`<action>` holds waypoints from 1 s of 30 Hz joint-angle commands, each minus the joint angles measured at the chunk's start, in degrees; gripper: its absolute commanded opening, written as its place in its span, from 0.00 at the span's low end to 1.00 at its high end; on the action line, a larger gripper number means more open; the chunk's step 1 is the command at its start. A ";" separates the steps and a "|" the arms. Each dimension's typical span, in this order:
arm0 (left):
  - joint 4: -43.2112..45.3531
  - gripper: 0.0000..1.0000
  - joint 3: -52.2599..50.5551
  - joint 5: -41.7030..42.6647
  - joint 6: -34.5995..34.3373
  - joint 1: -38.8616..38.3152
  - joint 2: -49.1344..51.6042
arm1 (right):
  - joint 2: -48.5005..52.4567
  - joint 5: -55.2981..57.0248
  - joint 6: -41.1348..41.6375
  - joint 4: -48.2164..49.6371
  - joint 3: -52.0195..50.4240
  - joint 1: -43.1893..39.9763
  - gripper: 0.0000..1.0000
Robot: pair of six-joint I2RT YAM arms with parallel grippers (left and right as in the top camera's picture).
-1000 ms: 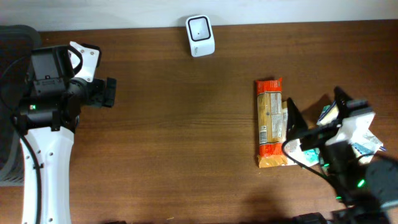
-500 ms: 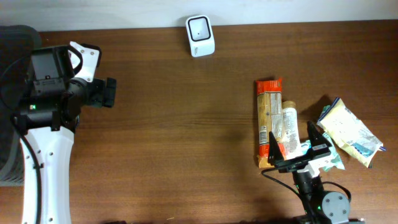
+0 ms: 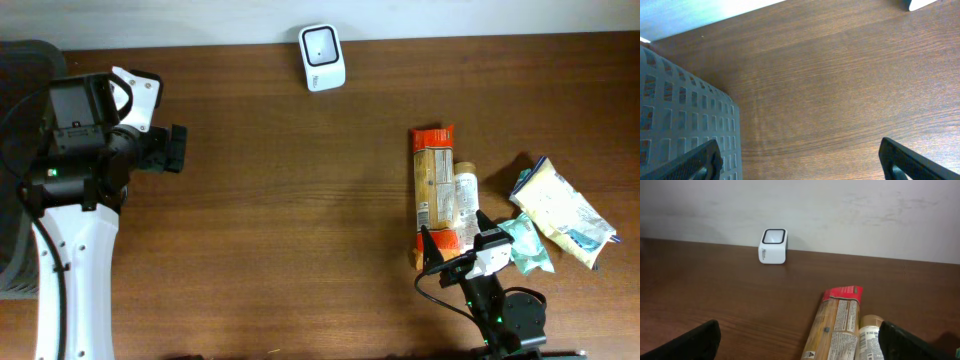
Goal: Scan the item barcode
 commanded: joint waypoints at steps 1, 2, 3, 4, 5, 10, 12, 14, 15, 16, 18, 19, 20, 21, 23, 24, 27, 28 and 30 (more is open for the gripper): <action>0.11 0.99 0.33 0.61 0.87 0.15 -0.35 | -0.50 -0.72 -0.17 -0.24 -0.31 -0.44 0.99; 0.11 0.99 0.33 0.61 0.87 0.15 -0.35 | -0.50 -0.74 -0.17 -0.24 -0.31 -0.44 0.99; 0.11 0.99 0.33 0.61 0.87 0.15 -0.35 | -0.50 -0.72 -0.17 -0.24 -0.31 -0.44 0.99; 0.11 0.99 0.33 0.61 0.87 0.15 -0.35 | -0.50 -0.72 -0.17 -0.24 -0.31 -0.44 0.99; 0.11 0.99 0.33 0.61 0.87 0.15 -0.35 | -0.50 -0.74 -0.17 -0.24 -0.31 -0.44 0.99; 0.11 0.99 0.33 0.61 0.87 0.15 -0.35 | -0.50 -0.72 -0.17 -0.24 -0.31 -0.44 0.99; 0.11 0.99 0.33 0.61 0.87 0.15 -0.35 | -0.50 -0.72 -0.17 -0.24 -0.31 -0.44 0.99; -0.13 0.99 0.15 0.61 0.87 0.15 -0.57 | -0.50 -0.72 -0.17 -0.24 -0.31 -0.44 0.99; -0.11 0.99 0.07 0.61 0.87 0.15 -1.18 | -0.50 -0.72 -0.17 -0.24 -0.31 -0.44 0.99; -0.13 0.99 0.02 0.61 0.87 0.15 -1.68 | -0.50 -0.72 -0.17 -0.24 -0.31 -0.44 0.99; -0.42 0.99 -0.68 -0.35 0.87 0.15 -3.50 | -0.50 -0.74 -0.17 -0.24 -0.31 -0.44 0.99; -0.92 0.99 -1.51 -0.68 0.90 0.15 -4.94 | -0.50 -0.74 -0.17 -0.24 -0.31 -0.44 0.99; -0.72 0.99 -2.51 -0.33 0.83 0.15 -6.56 | -0.50 -0.72 -0.17 -0.24 -0.31 -0.44 0.99; -0.70 0.99 -4.31 0.55 0.28 0.15 -8.76 | -0.50 -0.72 -0.17 -0.24 -0.31 -0.44 0.99; 3.17 0.99 -10.64 2.51 0.00 0.15 -13.99 | -0.50 -0.72 -0.17 -0.24 -0.31 -0.44 0.99; 7.52 0.99 -15.21 3.80 -0.02 0.15 -17.05 | -0.50 -0.72 -0.17 -0.24 -0.31 -0.44 0.99; 26.23 0.99 -34.51 5.09 -2.67 -0.20 -29.55 | -0.50 -0.74 -0.17 -0.24 -0.31 -0.44 0.99; 30.99 0.99 -39.71 5.11 -3.10 -0.50 -32.96 | -0.50 -0.72 -0.17 -0.24 -0.31 -0.44 0.99; 42.01 0.99 -51.84 5.11 -3.28 -1.51 -41.44 | -0.50 -0.72 -0.17 -0.24 -0.31 -0.44 0.99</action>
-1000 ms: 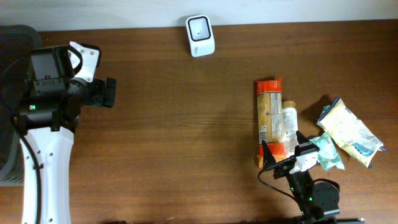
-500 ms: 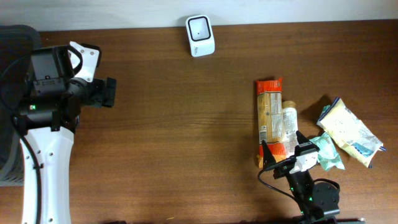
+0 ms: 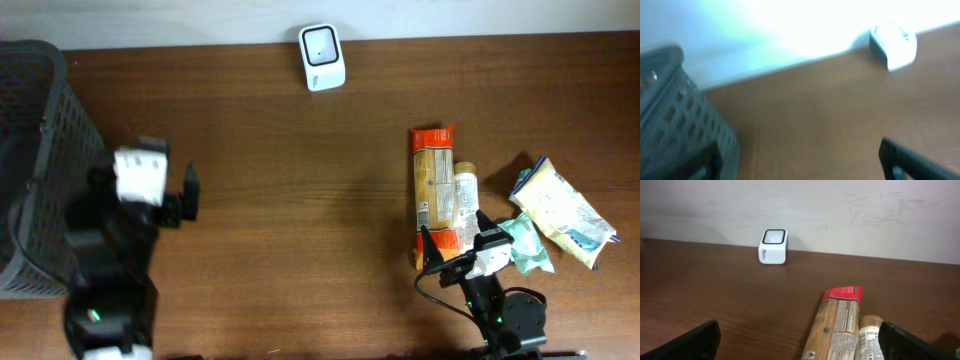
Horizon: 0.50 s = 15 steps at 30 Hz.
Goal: Scan the item barcode
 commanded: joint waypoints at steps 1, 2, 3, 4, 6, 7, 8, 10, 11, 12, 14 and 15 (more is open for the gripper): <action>14.64 0.99 -19.47 1.46 -1.60 -1.77 -13.68 | -0.44 -0.68 -0.22 -0.22 -0.31 -0.44 0.99; 18.08 0.99 -24.02 1.49 -1.60 -2.19 -17.77 | -0.44 -0.68 -0.22 -0.22 -0.31 -0.44 0.99; 20.79 0.99 -28.06 1.46 -1.60 -2.62 -21.75 | -0.44 -0.68 -0.22 -0.22 -0.31 -0.44 0.99; 22.62 0.99 -31.06 1.44 -1.57 -2.99 -24.94 | -0.44 -0.68 -0.22 -0.22 -0.31 -0.44 0.99; 24.35 0.99 -37.62 1.25 -1.55 -3.61 -33.35 | -0.44 -0.68 -0.22 -0.22 -0.31 -0.44 0.99; 24.15 0.99 -39.82 1.25 -1.55 -3.61 -36.81 | -0.44 -0.68 -0.22 -0.22 -0.31 -0.44 0.99; 23.80 0.99 -41.42 1.25 -1.55 -3.61 -39.45 | -0.44 -0.68 -0.22 -0.24 -0.31 -0.44 0.99; 22.80 0.99 -44.48 1.27 -1.55 -3.61 -44.15 | -0.44 -0.68 -0.22 -0.22 -0.31 -0.44 0.99; 21.70 0.99 -45.40 1.33 -1.55 -3.63 -45.72 | -0.44 -0.68 -0.22 -0.22 -0.31 -0.44 0.99; 19.47 0.99 -45.35 0.87 -1.55 -3.67 -46.77 | -0.44 -0.70 -0.22 -0.22 -0.31 -0.44 0.99; 16.85 0.99 -45.35 0.35 -1.27 -4.00 -46.77 | -0.44 -0.68 -0.22 -0.22 -0.31 -0.44 0.99; 14.60 0.99 -45.35 0.28 -1.40 -4.09 -46.77 | -0.44 -0.68 -0.22 -0.22 -0.31 -0.44 0.99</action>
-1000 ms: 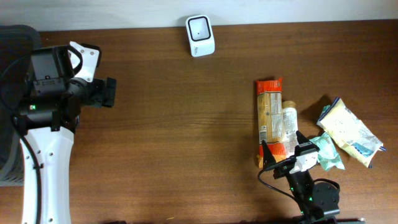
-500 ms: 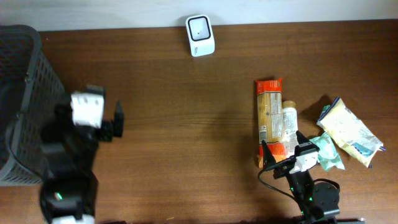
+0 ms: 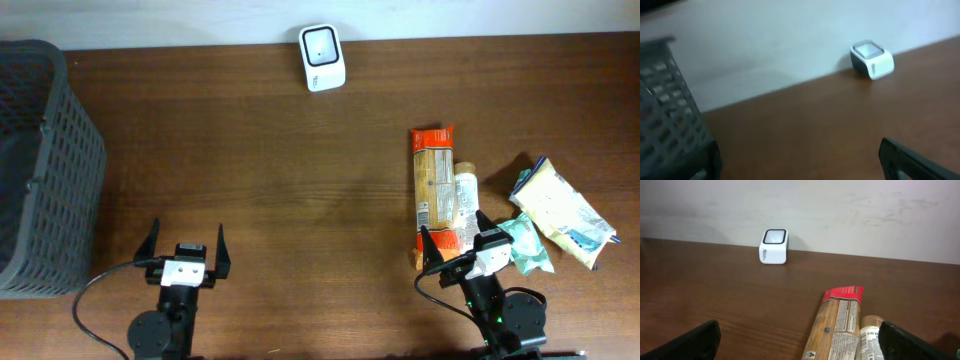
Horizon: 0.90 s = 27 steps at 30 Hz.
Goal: Scan the item barcode
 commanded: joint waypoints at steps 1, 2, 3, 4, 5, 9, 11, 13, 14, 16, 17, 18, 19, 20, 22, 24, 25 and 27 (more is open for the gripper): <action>-3.08 0.99 -0.57 -0.39 -1.27 -0.68 -0.79 | -0.44 -0.50 -0.22 -0.22 -0.31 -0.44 0.99; -3.04 0.99 -0.57 -0.39 -1.44 -0.94 -0.79 | -0.44 -0.50 -0.22 -0.22 -0.31 -0.44 0.99; -2.93 0.99 -0.57 -0.42 -1.44 -1.38 -0.79 | -0.44 -0.50 -0.22 -0.22 -0.31 -0.44 0.99; -2.95 0.99 -0.57 -0.39 -1.44 -1.60 -0.79 | -0.44 -0.52 -0.22 -0.22 -0.31 -0.44 0.99; -2.95 0.99 -0.55 -0.42 -1.44 -1.57 -0.76 | -0.44 -0.50 -0.22 -0.22 -0.31 -0.44 0.99; -2.95 0.99 -0.55 -0.42 -1.44 -1.57 -0.76 | -0.44 -0.50 -0.22 -0.22 -0.31 -0.44 0.99; -2.95 0.99 -0.52 -0.42 -1.42 -1.57 -0.76 | -0.44 -0.50 -0.22 -0.22 -0.31 -0.44 0.99; -2.95 0.99 -0.52 -0.42 -1.44 -1.57 -0.76 | -0.44 -0.50 -0.22 -0.22 -0.31 -0.44 0.99; -2.95 0.99 -0.52 -0.42 -1.42 -1.57 -0.76 | -0.44 -0.50 -0.22 -0.22 -0.31 -0.44 0.99; -2.95 0.99 -0.52 -0.42 -1.44 -1.57 -0.76 | -0.44 -0.50 -0.22 -0.22 -0.31 -0.44 0.99; -2.95 0.99 -0.52 -0.42 -1.44 -1.57 -0.76 | -0.44 -0.52 -0.22 -0.22 -0.31 -0.44 0.99; -2.95 0.99 -0.52 -0.42 -1.44 -1.57 -0.76 | -0.44 -0.50 -0.22 -0.22 -0.31 -0.44 0.99; -2.95 0.99 -0.52 -0.42 -1.44 -1.57 -0.76 | -0.44 -0.50 -0.22 -0.22 -0.31 -0.44 0.99; -2.95 0.99 -0.52 -0.42 -1.44 -1.57 -0.76 | -0.44 -0.50 -0.22 -0.22 -0.31 -0.44 0.99; -2.95 0.99 -0.52 -0.42 -1.44 -1.57 -0.76 | -0.44 -0.50 -0.22 -0.22 -0.31 -0.44 0.99; -2.95 0.99 -0.52 -0.42 -1.44 -1.57 -0.76 | -0.44 -0.50 -0.22 -0.22 -0.31 -0.44 0.99; -2.95 0.99 -0.52 -0.42 -1.44 -1.57 -0.76 | -0.44 -0.50 -0.22 -0.22 -0.31 -0.44 0.99; -2.95 0.99 -0.52 -0.39 -1.44 -1.57 -0.76 | -0.44 -0.50 -0.22 -0.22 -0.31 -0.44 0.99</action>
